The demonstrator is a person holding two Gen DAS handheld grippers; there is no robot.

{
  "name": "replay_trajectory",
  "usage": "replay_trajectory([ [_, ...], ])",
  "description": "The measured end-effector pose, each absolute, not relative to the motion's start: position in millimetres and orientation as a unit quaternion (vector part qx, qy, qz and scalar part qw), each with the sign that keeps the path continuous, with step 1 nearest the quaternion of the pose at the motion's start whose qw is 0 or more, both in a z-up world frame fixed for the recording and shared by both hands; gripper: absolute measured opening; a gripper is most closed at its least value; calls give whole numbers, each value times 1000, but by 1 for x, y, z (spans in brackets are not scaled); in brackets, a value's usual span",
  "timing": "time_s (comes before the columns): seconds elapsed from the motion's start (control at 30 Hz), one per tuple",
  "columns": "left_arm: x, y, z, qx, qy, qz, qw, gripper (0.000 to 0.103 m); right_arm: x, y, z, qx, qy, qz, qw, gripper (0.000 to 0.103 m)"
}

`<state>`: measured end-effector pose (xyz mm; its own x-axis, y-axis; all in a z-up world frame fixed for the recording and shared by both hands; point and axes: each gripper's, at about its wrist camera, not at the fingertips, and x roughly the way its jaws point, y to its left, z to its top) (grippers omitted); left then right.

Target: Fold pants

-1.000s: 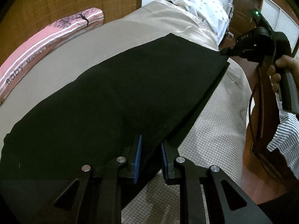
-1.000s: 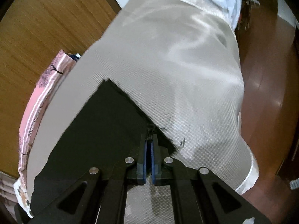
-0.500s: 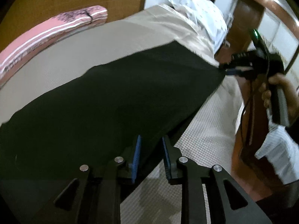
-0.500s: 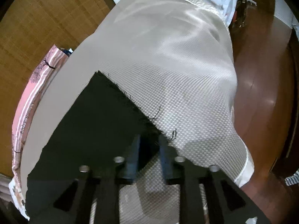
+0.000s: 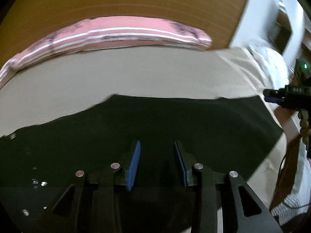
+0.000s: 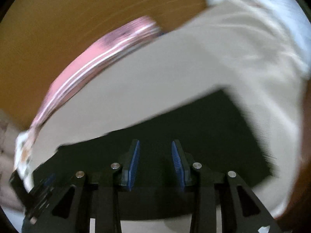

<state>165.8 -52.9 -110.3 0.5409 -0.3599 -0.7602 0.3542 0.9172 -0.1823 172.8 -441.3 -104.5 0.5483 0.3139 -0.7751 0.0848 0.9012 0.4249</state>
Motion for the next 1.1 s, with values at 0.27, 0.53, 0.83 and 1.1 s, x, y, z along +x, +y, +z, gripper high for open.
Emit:
replay_trajectory([
  [0.27,165,-17,-140,-26,460,-166,872,37,272,-266,-115,126,531,260,796,33],
  [0.53,151,-3,-143,-47,449,-176,875,37,316,-154,-153,71,596,341,724,37],
  [0.83,146,9,-140,-60,449,-192,871,37,309,-114,-129,-13,556,366,746,8],
  [1.1,146,8,-138,-44,444,-187,875,37,332,-112,-156,-27,540,317,779,5],
])
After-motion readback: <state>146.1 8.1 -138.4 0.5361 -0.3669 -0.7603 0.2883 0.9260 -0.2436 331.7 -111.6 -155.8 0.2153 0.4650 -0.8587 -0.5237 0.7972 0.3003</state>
